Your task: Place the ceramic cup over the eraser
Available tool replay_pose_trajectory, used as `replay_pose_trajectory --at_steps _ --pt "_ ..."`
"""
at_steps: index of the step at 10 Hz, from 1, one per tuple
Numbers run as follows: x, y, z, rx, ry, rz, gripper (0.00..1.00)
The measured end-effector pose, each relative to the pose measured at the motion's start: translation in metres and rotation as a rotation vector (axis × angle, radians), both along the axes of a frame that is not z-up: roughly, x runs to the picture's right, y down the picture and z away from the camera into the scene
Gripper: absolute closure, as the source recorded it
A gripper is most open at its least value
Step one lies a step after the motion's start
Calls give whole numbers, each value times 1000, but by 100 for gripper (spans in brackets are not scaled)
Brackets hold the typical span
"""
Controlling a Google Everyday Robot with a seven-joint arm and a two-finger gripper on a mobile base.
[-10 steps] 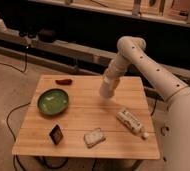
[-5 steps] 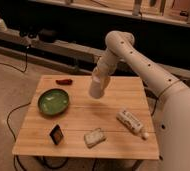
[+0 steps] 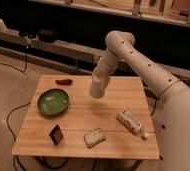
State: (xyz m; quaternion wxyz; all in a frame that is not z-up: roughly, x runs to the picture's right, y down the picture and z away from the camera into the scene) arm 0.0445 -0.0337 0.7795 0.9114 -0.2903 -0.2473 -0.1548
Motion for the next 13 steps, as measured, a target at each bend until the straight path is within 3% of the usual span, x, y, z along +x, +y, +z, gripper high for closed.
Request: replay_pose_trajectory --at_steps 3,5,8,13 --pt "-3 0 0 1 -7 -2 100" --pt "-22 1 -8 1 -68 -25 100" --pt "-84 7 -25 -10 -220 -121 100" --pt "-165 24 -43 -44 -378 -305 100"
